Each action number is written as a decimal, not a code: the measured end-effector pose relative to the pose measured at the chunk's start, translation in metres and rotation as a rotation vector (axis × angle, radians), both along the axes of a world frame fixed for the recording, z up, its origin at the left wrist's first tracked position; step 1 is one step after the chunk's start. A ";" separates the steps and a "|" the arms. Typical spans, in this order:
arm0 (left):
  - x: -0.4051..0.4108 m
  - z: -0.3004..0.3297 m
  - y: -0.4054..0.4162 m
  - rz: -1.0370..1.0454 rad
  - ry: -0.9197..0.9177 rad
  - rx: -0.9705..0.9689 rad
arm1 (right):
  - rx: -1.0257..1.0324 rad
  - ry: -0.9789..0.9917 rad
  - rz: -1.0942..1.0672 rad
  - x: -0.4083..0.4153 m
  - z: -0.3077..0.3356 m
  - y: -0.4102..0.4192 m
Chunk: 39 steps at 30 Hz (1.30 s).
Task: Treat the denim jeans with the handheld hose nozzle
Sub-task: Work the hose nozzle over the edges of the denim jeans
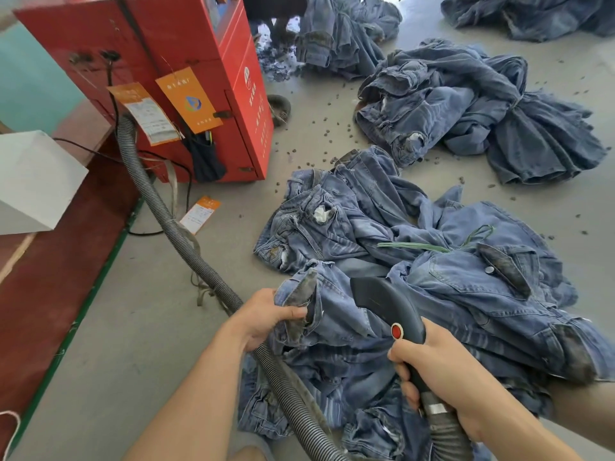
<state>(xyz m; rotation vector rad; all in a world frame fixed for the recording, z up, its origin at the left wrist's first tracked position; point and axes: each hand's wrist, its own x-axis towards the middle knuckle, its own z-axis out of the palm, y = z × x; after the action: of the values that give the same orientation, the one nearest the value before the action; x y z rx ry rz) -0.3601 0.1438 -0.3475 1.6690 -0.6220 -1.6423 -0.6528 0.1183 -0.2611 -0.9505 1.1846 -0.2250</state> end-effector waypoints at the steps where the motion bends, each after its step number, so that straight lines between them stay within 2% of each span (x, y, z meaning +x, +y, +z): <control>1: 0.001 0.004 -0.003 0.031 0.093 -0.028 | 0.004 -0.010 -0.002 -0.001 0.002 -0.001; 5: -0.015 0.016 -0.016 0.173 0.421 -0.086 | -0.037 -0.037 0.003 -0.002 0.015 -0.004; 10: -0.035 0.020 -0.027 0.333 0.522 -0.119 | -0.184 -0.013 0.099 0.005 0.026 0.005; 16: -0.038 0.019 -0.024 0.420 0.545 -0.134 | -0.209 0.145 0.261 0.015 0.024 0.017; 23: -0.038 0.024 -0.017 0.297 0.531 -0.142 | -0.159 0.031 0.078 0.026 0.027 -0.018; 28: -0.033 0.021 -0.021 0.280 0.521 -0.124 | -0.177 0.101 0.236 0.029 0.026 0.004; 33: -0.018 0.013 -0.017 0.283 0.455 -0.103 | -0.262 0.127 0.166 0.037 0.016 -0.015; 36: -0.004 0.011 -0.020 0.252 0.370 -0.075 | -0.351 0.208 0.315 0.019 0.021 -0.001; 39: -0.001 0.013 -0.024 0.200 0.388 -0.054 | -0.376 0.267 0.480 0.025 0.019 0.005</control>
<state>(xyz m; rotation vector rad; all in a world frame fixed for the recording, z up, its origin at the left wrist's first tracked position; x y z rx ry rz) -0.3612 0.1196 -0.3345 1.2788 -0.2938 -1.7211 -0.6281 0.1236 -0.2425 -1.6032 1.1359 0.0730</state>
